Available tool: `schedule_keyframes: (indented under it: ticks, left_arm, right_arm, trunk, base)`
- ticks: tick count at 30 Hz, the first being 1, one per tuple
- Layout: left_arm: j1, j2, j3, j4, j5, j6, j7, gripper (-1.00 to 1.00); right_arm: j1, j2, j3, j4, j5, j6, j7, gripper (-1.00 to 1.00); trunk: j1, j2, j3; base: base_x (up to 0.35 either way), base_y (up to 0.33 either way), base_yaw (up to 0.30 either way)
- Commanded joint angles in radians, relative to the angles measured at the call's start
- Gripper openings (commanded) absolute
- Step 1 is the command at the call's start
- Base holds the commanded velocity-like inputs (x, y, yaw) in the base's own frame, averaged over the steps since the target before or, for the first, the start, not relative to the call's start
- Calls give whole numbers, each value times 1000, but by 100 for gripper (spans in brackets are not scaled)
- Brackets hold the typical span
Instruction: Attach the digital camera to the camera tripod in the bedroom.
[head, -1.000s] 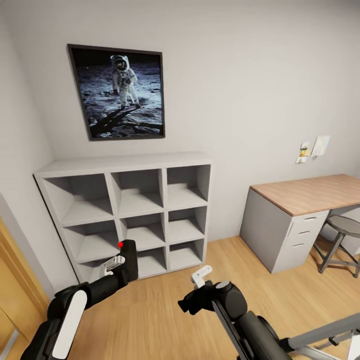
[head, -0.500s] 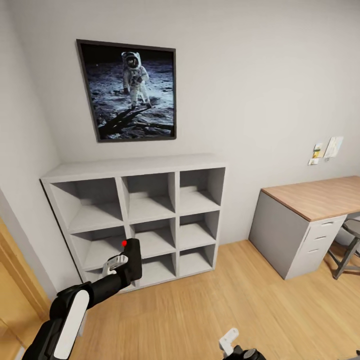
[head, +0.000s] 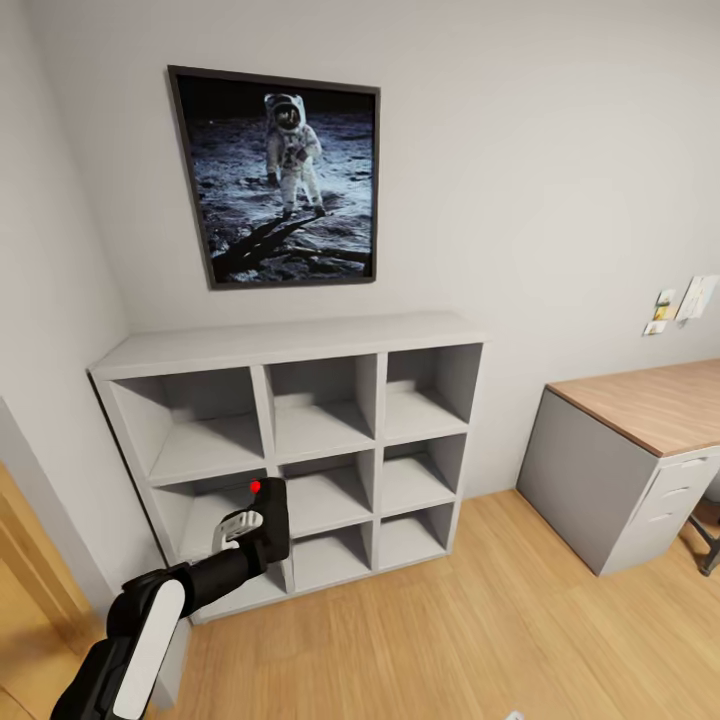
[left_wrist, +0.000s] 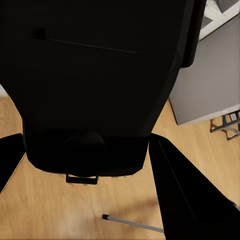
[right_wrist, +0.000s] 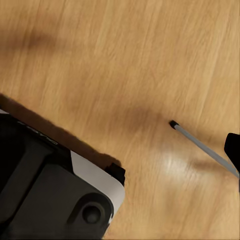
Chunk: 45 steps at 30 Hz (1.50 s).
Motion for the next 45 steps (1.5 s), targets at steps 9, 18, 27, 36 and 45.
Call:
schedule_keyframes:
  ticks: [9,18,27,36,45]
  left_arm:
    - [-2,-3,-6,1,-7,6,-12,-100]
    - [-2,-2,-35,1,-9,6,-8,-100]
    - [-2,-2,-40,1,-8,6,-11,-100]
    - [-2,-2,-41,1,-8,6,-12,-100]
    - [-2,-2,-41,1,-8,6,-12,-100]
  right_arm:
    - [50,-30,2,47,-31,-14,54,100]
    - [52,-33,2,55,-40,-16,56,100]
    - [53,-40,2,71,-51,-24,61,100]
    - [52,-49,2,72,-93,-25,62,100]
    - [52,-54,2,73,-107,-23,62,100]
  trunk:
    - [1,-2,-2]
    - [1,-2,-2]
    - [1,-2,-2]
    - [1,-2,-2]
    - [1,-2,-2]
  base:
    - [178,171,-37]
    - [13,12,-231]
    - [2,1,-264]
    - [0,0,-268]
    - [0,1,-269]
